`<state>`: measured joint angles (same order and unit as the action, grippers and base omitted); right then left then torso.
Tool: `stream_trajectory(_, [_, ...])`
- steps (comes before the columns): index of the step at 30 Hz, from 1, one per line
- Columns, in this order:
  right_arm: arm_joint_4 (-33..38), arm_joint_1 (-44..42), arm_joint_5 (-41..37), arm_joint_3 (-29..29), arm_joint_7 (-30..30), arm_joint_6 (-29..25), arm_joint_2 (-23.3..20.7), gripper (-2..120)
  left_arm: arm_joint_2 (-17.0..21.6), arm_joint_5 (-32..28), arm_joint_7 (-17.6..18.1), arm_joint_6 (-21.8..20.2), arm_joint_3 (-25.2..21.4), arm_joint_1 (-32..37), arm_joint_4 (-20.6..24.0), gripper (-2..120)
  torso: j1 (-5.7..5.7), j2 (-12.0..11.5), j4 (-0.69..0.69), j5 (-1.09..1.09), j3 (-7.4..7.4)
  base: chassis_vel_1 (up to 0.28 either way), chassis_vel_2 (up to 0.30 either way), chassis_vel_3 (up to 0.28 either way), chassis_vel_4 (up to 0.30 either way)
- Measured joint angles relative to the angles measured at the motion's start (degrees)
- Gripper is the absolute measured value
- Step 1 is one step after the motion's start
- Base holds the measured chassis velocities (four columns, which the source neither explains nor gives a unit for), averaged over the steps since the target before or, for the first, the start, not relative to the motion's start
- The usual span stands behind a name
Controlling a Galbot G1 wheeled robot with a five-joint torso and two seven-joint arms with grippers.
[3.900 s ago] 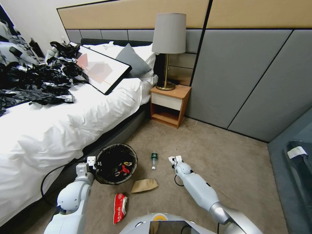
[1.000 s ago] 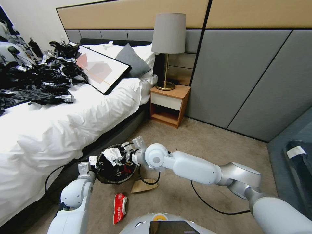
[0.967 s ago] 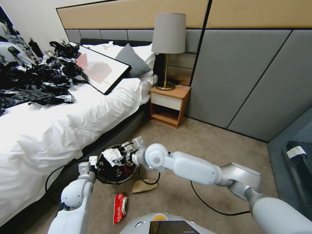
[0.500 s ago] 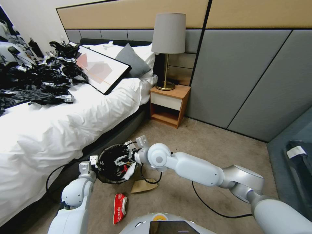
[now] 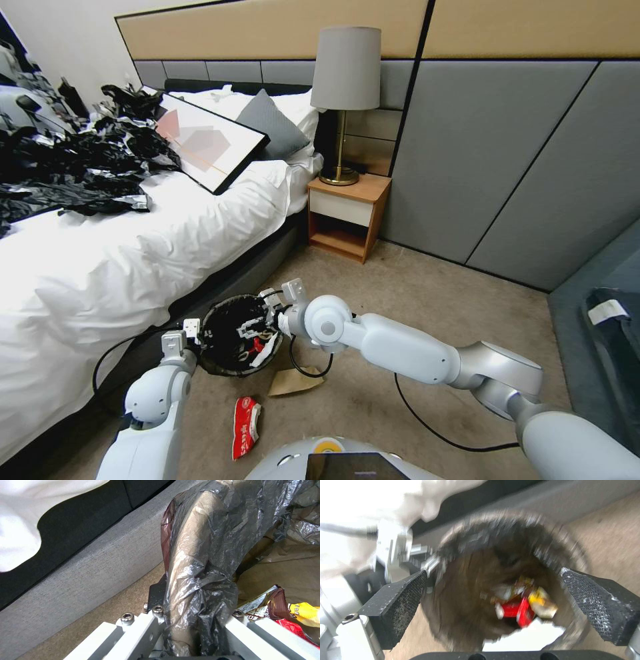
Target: Pick up the trash bin, then pick up the garbage from the floor and place it into the trash bin.
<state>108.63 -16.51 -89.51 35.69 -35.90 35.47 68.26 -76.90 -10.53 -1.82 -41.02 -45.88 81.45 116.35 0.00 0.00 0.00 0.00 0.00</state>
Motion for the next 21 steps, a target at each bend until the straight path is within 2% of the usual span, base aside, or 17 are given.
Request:
stream_trajectory(6, [0.94, -0.55, 1.89, -2.42, 0.13, -1.18, -0.21, 100, -0.06, -0.06, -0.06, 0.0, 0.17, -0.01, 0.26, 0, 0.0, 0.0, 0.03, 0.0, 0.0, 0.0, 0.0, 0.0, 0.0])
stream_trajectory(8, [1.97, -0.85, 2.51, -4.52, -0.29, -1.28, -1.48, 100, 0.11, -0.11, -0.14, 0.21, 0.08, 0.18, 0.57, 0, 0.0, 0.0, 0.03, 0.01, 0.0, 0.0, 0.0, 0.0, 0.0])
stream_trajectory(9, [2.94, -1.27, 3.97, -6.57, -1.16, -1.47, -3.55, 100, 0.37, -0.12, -0.22, 0.43, -0.12, 0.47, 1.18, 0, 0.0, 0.0, 0.03, 0.0, 0.0, 0.0, 0.0, 0.0, 0.0])
stream_trajectory(11, [4.39, -3.46, 10.37, -10.61, -1.06, -2.27, -8.08, 100, 0.72, -0.74, -0.19, 0.55, -0.45, 0.68, 2.29, 0, 0.0, 0.0, 0.02, 0.02, 0.0, 0.0, 0.0, 0.0, 0.0])
stream_trajectory(12, [5.15, -5.73, 15.46, -14.4, -0.05, -3.38, -11.11, 100, 0.91, -1.2, -0.14, 0.57, -0.56, 0.68, 2.68, 0, 0.0, 0.0, 0.0, 0.03, 0.0, 0.0, 0.0, 0.0, 0.0])
stream_trajectory(13, [5.15, -5.73, 15.46, -14.4, -0.05, -3.38, -11.11, 100, 0.91, -1.2, -0.14, 0.57, -0.56, 0.68, 2.68, 0, 0.0, 0.0, 0.0, 0.03, 0.0, 0.0, 0.0, 0.0, 0.0])
stream_trajectory(14, [5.52, -7.36, 18.14, -16.87, 0.45, -4.12, -12.72, 100, 1.07, -1.41, -0.06, 0.59, -0.63, 0.65, 2.81, 0, 0.0, 0.0, -0.03, 0.02, -0.01, 0.0, 0.0, 0.0, 0.0])
stream_trajectory(16, [5.19, -12.59, 29.22, -24.43, 1.98, -6.84, -16.2, 100, 1.37, -1.98, 0.32, 0.87, -0.68, 0.58, 3.12, 0, 0.0, 0.0, -0.03, 0.05, 0.0, 0.0, 0.0, 0.0, 0.0])
stream_trajectory(17, [5.19, -12.59, 29.22, -24.43, 1.98, -6.84, -16.2, 100, 1.37, -1.98, 0.32, 0.87, -0.68, 0.58, 3.12, 0, 0.0, 0.0, -0.03, 0.05, 0.0, 0.0, 0.0, 0.0, 0.0])
stream_trajectory(20, [3.03, -21.56, 43.98, -36.19, 5.9, -11.08, -17.37, 100, 1.21, -2.38, 0.73, 1.1, -0.41, 0.56, 3.38, 0, 0.0, 0.0, 0.0, 0.04, -0.01, 0.0, 0.0, 0.0, 0.0])
stream_trajectory(21, [3.03, -21.56, 43.98, -36.19, 5.9, -11.08, -17.37, 100, 1.21, -2.38, 0.73, 1.1, -0.41, 0.56, 3.38, 0, 0.0, 0.0, 0.0, 0.04, -0.01, 0.0, 0.0, 0.0, 0.0])
